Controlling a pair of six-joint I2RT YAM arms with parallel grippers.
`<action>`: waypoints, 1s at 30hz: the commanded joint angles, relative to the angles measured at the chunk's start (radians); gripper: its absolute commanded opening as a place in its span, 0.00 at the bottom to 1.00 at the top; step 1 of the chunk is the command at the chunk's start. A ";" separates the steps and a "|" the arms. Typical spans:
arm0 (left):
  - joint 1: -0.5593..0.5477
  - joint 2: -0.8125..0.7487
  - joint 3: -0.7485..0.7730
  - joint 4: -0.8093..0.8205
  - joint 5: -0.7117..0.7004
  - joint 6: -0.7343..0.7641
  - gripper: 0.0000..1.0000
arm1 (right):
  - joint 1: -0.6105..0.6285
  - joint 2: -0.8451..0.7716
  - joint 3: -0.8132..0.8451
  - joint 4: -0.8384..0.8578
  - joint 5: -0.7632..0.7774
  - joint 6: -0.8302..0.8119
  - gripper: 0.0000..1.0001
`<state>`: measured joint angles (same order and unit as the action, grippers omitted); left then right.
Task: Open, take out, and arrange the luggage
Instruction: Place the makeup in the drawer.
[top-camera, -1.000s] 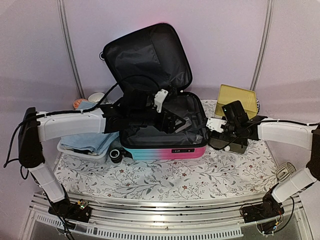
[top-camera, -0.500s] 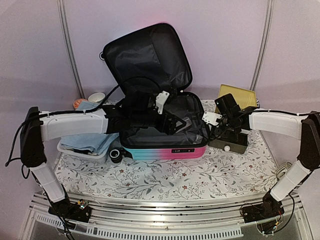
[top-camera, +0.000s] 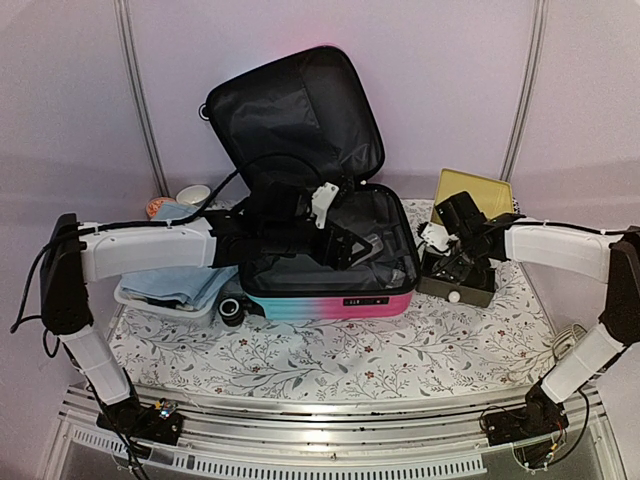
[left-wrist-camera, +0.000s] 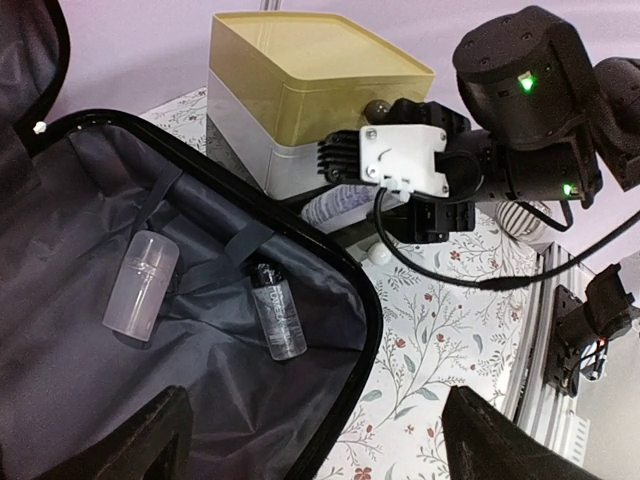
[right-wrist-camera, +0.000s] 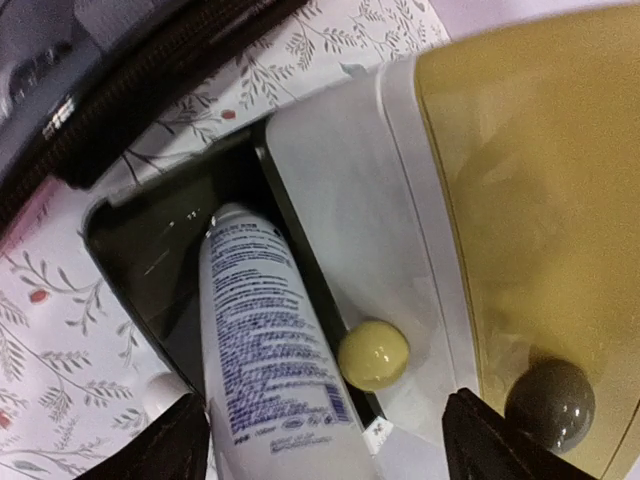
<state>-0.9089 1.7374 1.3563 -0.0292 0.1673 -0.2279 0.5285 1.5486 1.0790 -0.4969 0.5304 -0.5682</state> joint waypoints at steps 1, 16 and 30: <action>-0.009 -0.008 0.011 0.000 0.007 0.007 0.88 | -0.019 -0.091 -0.049 -0.096 0.089 0.139 0.86; -0.010 0.108 0.133 -0.123 -0.040 -0.004 0.89 | -0.053 -0.054 0.257 -0.249 -0.194 0.617 0.86; 0.076 0.480 0.546 -0.396 -0.211 0.066 0.79 | -0.053 -0.275 -0.041 0.142 -0.507 0.900 0.86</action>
<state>-0.8803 2.1765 1.8305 -0.3706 -0.0147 -0.2134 0.4767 1.3735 1.1347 -0.5209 0.1101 0.2108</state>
